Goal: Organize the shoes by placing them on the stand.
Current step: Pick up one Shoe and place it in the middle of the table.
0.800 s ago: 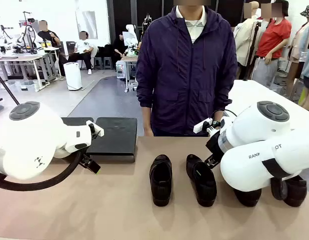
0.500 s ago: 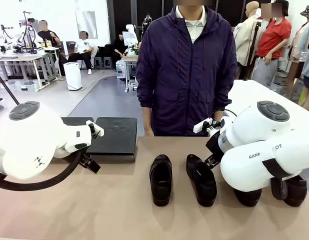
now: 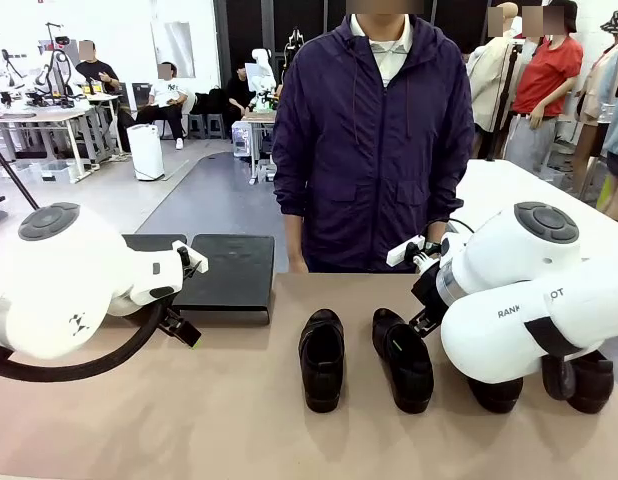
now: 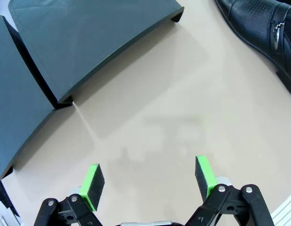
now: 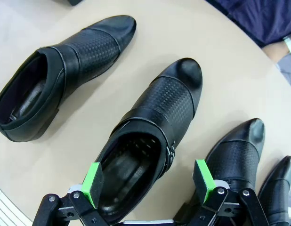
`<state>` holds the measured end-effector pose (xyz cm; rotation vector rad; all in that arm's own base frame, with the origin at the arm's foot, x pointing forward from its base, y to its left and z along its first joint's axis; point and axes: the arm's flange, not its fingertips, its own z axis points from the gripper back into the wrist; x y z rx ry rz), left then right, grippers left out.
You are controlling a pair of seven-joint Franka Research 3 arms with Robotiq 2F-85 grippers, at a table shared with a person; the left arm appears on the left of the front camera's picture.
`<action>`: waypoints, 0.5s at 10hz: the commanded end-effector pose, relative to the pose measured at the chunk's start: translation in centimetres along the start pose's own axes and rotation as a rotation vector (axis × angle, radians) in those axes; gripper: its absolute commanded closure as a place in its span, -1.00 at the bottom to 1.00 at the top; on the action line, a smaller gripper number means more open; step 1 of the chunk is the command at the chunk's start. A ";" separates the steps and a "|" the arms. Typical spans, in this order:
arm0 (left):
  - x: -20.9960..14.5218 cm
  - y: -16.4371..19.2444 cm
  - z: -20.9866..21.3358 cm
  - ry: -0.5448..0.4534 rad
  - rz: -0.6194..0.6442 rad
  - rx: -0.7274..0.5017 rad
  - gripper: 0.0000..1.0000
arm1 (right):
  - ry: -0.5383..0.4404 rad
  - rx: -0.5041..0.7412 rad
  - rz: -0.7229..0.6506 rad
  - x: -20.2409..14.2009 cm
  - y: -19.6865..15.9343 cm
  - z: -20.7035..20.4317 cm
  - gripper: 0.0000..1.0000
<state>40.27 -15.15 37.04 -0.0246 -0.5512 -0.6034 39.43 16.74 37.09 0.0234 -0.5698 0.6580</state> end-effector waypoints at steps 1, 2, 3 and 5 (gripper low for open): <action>0.0 0.0 0.0 0.000 0.000 0.000 -1.00 | 0.000 0.000 -0.001 0.0 0.0 0.0 -1.00; 0.0 0.0 0.0 0.000 0.000 0.000 -1.00 | 0.000 0.000 -0.001 0.0 0.0 0.0 -1.00; 0.0 0.0 0.0 0.000 0.000 0.000 -1.00 | 0.000 0.000 -0.001 0.0 0.0 0.0 -1.00; 0.0 0.0 0.0 0.000 0.000 0.000 -1.00 | 0.000 0.000 -0.001 0.0 0.0 0.0 -1.00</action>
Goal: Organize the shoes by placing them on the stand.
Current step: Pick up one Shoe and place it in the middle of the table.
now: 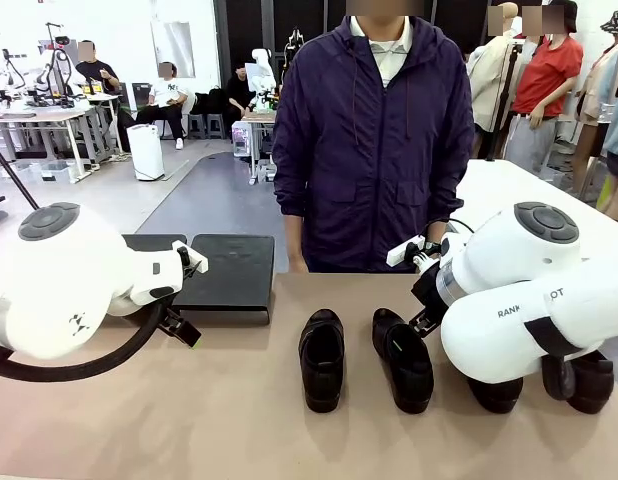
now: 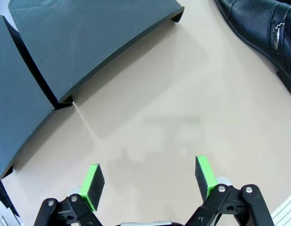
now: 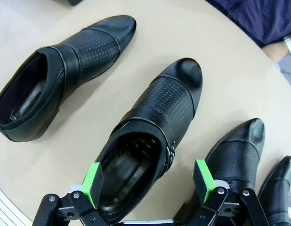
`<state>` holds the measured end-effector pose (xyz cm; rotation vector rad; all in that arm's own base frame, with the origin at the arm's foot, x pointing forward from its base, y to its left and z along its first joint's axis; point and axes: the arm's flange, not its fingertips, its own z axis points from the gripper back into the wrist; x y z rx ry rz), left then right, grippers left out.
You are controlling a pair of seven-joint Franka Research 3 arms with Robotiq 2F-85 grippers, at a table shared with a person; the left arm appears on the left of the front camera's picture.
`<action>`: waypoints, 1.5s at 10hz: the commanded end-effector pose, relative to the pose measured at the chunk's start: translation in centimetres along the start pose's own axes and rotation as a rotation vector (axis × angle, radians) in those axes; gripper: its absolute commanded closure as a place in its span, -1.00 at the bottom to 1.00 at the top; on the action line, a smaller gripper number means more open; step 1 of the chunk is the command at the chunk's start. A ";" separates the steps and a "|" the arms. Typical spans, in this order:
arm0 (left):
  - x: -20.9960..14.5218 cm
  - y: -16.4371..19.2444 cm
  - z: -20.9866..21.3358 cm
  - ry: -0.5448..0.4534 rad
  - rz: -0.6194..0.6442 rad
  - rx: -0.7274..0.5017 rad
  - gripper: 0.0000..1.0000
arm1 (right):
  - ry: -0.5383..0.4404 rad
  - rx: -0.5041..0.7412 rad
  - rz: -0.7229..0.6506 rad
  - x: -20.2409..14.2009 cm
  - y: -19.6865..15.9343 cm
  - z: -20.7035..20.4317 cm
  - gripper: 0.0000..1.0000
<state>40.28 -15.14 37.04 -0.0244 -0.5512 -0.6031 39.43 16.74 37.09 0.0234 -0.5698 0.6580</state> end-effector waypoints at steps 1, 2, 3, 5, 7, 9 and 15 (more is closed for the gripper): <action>0.0 0.0 0.0 0.000 0.000 0.000 -1.00 | 0.000 0.000 0.000 0.0 0.0 0.0 -1.00; 0.0 0.0 0.0 0.000 0.000 0.000 -1.00 | 0.027 0.034 -0.026 0.8 -1.5 2.2 -1.00; 0.5 0.5 2.9 0.048 -0.019 -0.042 -1.00 | 0.019 0.121 -0.080 1.2 -2.8 5.6 -1.00; 0.7 2.5 10.1 0.027 0.004 -0.212 -1.00 | 0.022 0.184 -0.200 1.1 -4.6 13.4 -1.00; -1.4 5.4 18.8 -0.025 0.001 -0.261 -1.00 | -0.025 0.189 -0.192 -1.7 -7.2 22.3 -1.00; -6.2 9.5 27.2 -0.103 0.064 -0.237 -1.00 | -0.048 0.140 -0.249 -6.3 -8.9 28.8 -1.00; -12.4 17.3 33.0 -0.401 0.414 -0.241 -1.00 | -0.125 0.116 -0.411 -14.0 -10.8 34.9 -1.00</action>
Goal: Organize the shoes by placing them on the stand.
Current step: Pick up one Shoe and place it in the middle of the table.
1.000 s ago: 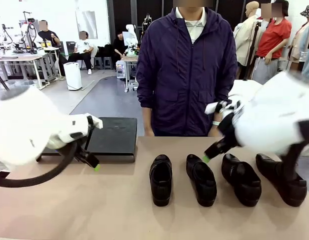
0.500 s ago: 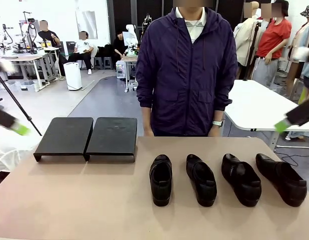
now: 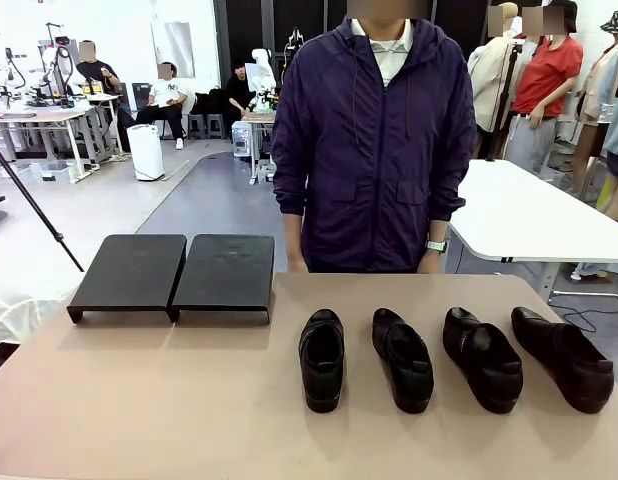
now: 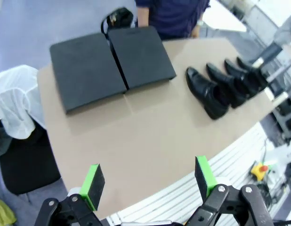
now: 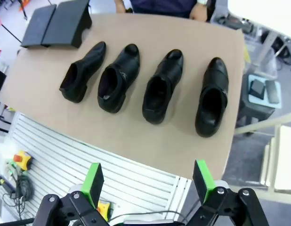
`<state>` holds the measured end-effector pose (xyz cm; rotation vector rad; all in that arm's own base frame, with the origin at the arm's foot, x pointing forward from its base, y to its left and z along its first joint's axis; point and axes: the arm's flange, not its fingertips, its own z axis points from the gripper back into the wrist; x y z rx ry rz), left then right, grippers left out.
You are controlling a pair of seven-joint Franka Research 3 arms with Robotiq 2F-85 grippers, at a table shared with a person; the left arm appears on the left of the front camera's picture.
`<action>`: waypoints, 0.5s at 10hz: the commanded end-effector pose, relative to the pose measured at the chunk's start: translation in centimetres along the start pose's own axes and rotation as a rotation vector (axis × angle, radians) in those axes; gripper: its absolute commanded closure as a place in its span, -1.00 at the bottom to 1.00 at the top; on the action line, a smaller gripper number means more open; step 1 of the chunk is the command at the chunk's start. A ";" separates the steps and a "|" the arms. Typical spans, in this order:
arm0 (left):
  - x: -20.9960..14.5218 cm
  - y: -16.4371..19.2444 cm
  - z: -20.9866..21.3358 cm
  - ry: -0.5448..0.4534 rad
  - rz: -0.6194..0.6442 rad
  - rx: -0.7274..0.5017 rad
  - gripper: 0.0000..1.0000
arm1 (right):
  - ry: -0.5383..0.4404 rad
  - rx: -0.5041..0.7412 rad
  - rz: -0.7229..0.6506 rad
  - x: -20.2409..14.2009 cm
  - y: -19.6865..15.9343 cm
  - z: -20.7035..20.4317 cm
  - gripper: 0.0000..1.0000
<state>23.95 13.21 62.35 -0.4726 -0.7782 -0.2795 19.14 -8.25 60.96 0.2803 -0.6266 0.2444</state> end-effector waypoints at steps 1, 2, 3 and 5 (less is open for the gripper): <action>-0.2 -0.4 0.3 0.053 -0.029 0.003 -1.00 | 0.007 0.018 0.040 0.7 1.4 -0.5 -1.00; -0.2 -0.4 0.3 0.053 -0.029 0.003 -1.00 | 0.007 0.018 0.040 0.7 1.4 -0.5 -1.00; -0.2 -0.4 0.3 0.053 -0.029 0.003 -1.00 | 0.007 0.018 0.040 0.7 1.4 -0.5 -1.00; -0.2 -0.4 0.3 0.053 -0.029 0.003 -1.00 | 0.007 0.018 0.040 0.7 1.4 -0.5 -1.00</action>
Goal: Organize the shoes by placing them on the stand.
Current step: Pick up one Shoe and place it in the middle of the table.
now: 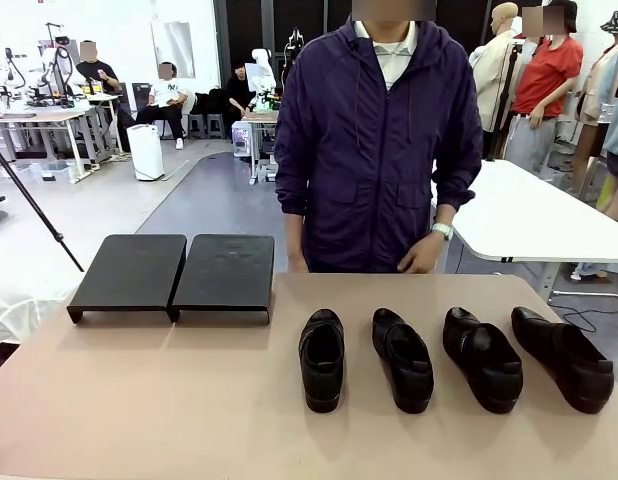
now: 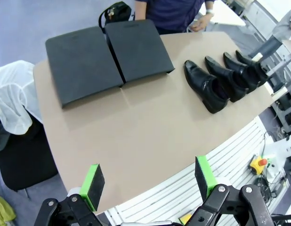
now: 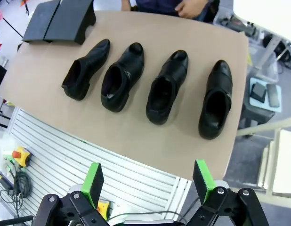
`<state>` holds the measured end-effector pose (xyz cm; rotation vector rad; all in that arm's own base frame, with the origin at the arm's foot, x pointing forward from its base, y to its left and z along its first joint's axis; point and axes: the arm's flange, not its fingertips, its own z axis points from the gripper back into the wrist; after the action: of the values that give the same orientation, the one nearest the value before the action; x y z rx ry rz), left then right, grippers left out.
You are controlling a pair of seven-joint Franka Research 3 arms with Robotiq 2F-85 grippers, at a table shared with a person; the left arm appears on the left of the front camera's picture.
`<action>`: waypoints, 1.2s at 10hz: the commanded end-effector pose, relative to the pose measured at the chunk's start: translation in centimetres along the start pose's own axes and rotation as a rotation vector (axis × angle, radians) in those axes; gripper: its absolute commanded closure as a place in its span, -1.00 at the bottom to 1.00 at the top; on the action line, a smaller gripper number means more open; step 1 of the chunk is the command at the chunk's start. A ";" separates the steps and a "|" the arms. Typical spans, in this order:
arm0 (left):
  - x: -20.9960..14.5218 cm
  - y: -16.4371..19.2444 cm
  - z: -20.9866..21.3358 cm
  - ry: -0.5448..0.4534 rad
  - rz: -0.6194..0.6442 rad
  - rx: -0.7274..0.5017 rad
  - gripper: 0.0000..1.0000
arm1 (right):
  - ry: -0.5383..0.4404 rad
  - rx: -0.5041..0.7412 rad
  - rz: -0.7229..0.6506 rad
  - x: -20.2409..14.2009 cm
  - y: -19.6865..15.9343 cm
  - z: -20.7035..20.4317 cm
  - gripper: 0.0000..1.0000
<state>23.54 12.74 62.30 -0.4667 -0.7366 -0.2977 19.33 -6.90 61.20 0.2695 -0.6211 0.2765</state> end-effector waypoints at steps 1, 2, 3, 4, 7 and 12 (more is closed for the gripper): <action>0.1 0.2 0.3 0.009 -0.021 0.008 -1.00 | -0.004 0.018 0.008 0.2 0.1 -0.1 -1.00; 0.1 0.2 0.3 0.009 -0.021 0.008 -1.00 | -0.004 0.018 0.008 0.2 0.1 -0.1 -1.00; 0.1 0.2 0.3 0.009 -0.021 0.008 -1.00 | -0.004 0.018 0.008 0.2 0.1 -0.1 -1.00; 0.1 0.2 0.3 0.009 -0.021 0.008 -1.00 | -0.004 0.018 0.008 0.2 0.1 -0.1 -1.00; 0.1 0.2 0.3 0.009 -0.021 0.008 -1.00 | -0.004 0.018 0.008 0.2 0.1 -0.1 -1.00; 0.1 0.2 0.3 0.009 -0.021 0.008 -1.00 | 0.051 -0.059 0.062 3.4 2.1 -1.7 -1.00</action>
<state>23.50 12.86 62.32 -0.4606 -0.7384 -0.3018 20.29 -5.26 61.34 0.2232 -0.6012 0.3001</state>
